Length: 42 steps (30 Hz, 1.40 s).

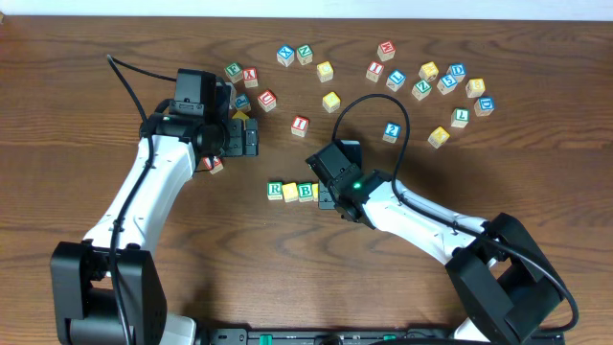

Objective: Spell out ROBOT
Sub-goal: 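Lower the blue T block to the right of the second O, then set the blue T block down at the row's right end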

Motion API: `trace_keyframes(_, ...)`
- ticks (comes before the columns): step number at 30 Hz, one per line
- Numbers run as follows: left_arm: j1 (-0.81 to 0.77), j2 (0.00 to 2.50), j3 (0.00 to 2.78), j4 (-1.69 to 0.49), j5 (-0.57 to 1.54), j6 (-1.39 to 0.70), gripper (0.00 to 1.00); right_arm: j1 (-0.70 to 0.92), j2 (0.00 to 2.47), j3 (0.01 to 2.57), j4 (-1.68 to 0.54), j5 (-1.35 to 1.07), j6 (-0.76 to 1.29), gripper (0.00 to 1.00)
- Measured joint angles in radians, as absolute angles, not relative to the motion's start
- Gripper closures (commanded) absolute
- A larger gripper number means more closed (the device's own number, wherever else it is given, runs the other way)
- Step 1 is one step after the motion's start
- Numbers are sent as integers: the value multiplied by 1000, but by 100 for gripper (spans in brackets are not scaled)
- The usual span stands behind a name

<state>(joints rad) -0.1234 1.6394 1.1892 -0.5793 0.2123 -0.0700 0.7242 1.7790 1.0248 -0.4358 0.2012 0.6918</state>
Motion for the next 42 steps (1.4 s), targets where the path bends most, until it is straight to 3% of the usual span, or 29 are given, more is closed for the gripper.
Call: trace_keyframes(42, -123, 1639, 1189, -579, 212, -70, 2, 724, 1779, 997, -395, 202, 688, 87)
